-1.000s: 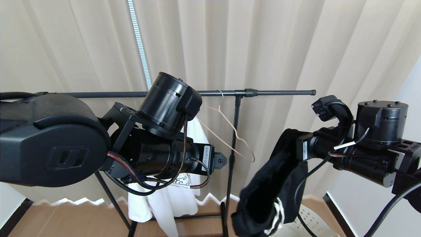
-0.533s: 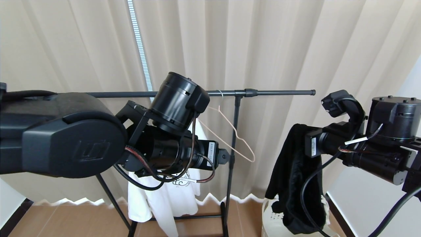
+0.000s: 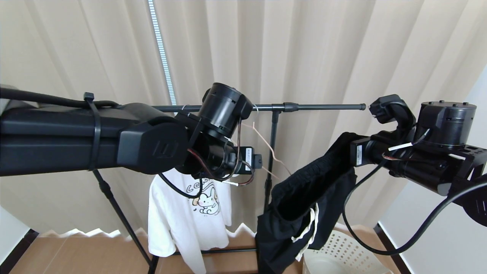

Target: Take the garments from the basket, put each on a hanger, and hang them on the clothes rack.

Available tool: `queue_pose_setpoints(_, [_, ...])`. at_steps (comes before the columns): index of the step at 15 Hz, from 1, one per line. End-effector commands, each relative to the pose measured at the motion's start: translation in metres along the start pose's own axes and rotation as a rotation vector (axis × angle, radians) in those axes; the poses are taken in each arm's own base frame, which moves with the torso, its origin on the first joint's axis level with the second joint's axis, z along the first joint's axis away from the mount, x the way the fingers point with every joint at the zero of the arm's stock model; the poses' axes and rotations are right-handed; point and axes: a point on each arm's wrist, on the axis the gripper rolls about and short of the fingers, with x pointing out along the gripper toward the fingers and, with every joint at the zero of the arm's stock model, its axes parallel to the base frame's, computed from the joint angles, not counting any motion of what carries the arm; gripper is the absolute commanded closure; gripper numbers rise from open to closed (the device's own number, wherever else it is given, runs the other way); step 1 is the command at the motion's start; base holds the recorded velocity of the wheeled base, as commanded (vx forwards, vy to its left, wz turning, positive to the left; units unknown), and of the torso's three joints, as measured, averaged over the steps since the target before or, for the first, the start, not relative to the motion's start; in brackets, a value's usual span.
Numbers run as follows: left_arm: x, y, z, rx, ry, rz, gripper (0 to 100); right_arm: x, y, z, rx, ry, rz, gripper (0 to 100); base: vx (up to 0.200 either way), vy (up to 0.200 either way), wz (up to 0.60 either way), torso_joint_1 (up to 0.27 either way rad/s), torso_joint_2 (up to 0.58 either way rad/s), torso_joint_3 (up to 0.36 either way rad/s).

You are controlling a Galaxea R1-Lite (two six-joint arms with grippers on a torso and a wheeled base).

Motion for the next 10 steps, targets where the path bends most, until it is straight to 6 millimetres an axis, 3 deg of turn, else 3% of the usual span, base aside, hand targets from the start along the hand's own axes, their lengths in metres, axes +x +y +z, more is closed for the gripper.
queue_pose_setpoints(1, [0.017, -0.003, -0.002, 0.0, 0.018, 0.012, 0, 0.005, -0.005, -0.003, -0.005, 0.015, -0.017, 100, 0.0, 0.0, 0.0, 0.0, 0.0, 0.0])
queue_pose_setpoints(6, [0.043, -0.013, 0.001, -0.01, 0.013, 0.032, 0, -0.019, -0.01, -0.008, -0.133, 0.02, 0.006, 100, 0.0, 0.0, 0.0, 0.0, 0.0, 0.0])
queue_pose_setpoints(8, [0.057, -0.011, -0.007, 0.006, 0.047, 0.062, 0, -0.02, -0.01, -0.009, -0.137, 0.02, 0.006, 100, 0.0, 0.0, 0.0, 0.0, 0.0, 0.0])
queue_pose_setpoints(10, [0.059, -0.011, -0.008, 0.007, 0.045, 0.066, 0, -0.019, -0.012, -0.009, -0.135, 0.02, 0.002, 100, 0.0, 0.0, 0.0, 0.0, 0.0, 0.0])
